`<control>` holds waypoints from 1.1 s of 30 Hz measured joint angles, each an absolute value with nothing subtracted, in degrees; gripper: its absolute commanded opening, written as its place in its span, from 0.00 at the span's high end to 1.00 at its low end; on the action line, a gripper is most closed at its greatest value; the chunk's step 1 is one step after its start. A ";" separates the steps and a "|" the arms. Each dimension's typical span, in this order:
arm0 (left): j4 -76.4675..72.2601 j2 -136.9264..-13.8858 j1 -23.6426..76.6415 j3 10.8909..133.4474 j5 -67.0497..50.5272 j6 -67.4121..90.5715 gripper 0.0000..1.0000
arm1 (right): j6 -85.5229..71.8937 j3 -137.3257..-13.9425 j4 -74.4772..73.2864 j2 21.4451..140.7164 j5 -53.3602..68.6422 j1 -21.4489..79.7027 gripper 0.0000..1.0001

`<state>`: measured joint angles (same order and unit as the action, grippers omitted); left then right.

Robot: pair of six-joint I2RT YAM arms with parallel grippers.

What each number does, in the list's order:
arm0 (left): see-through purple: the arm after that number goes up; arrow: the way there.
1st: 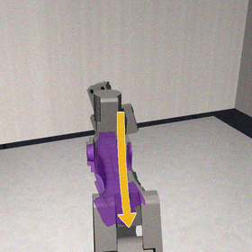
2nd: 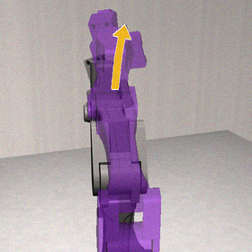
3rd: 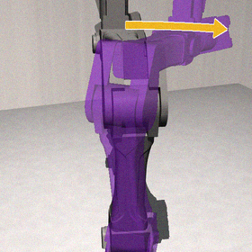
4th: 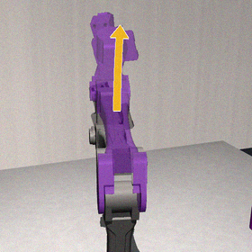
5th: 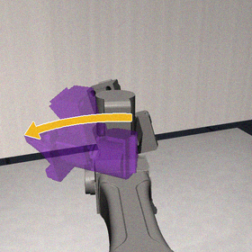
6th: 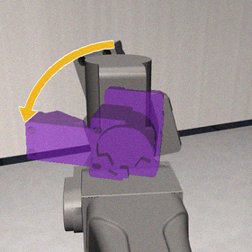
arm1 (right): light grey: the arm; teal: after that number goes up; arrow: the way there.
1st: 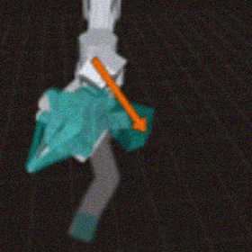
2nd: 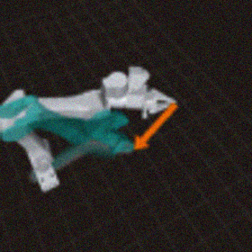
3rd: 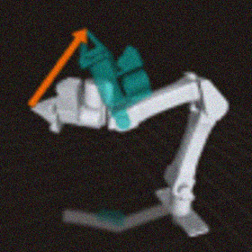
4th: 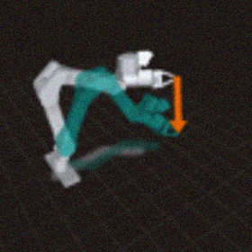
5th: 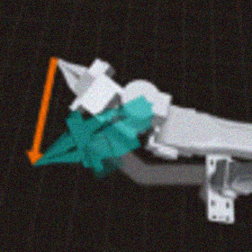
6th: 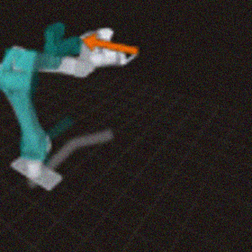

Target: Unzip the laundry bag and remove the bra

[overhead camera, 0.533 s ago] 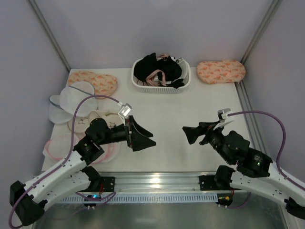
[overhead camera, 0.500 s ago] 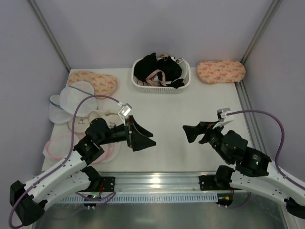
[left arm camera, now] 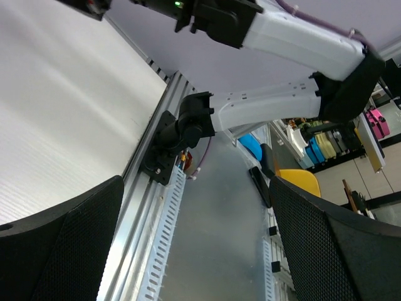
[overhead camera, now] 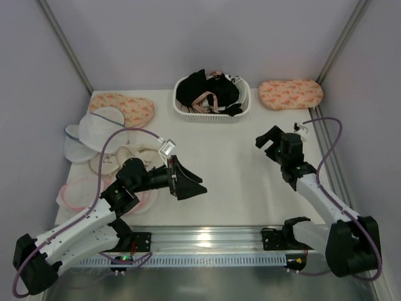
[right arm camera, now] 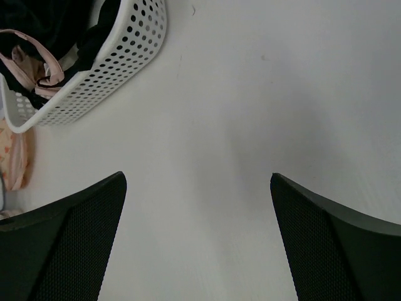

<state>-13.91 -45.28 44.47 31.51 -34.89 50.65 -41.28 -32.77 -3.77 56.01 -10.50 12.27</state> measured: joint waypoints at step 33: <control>-10.44 -36.95 44.95 27.29 -30.20 52.01 0.01 | -67.88 -70.43 16.40 118.61 -15.14 -1.89 0.00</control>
<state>-10.44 -36.95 44.95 27.29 -30.20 52.01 -67.88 -70.43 16.40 118.61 -15.14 -1.89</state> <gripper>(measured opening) 0.994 0.994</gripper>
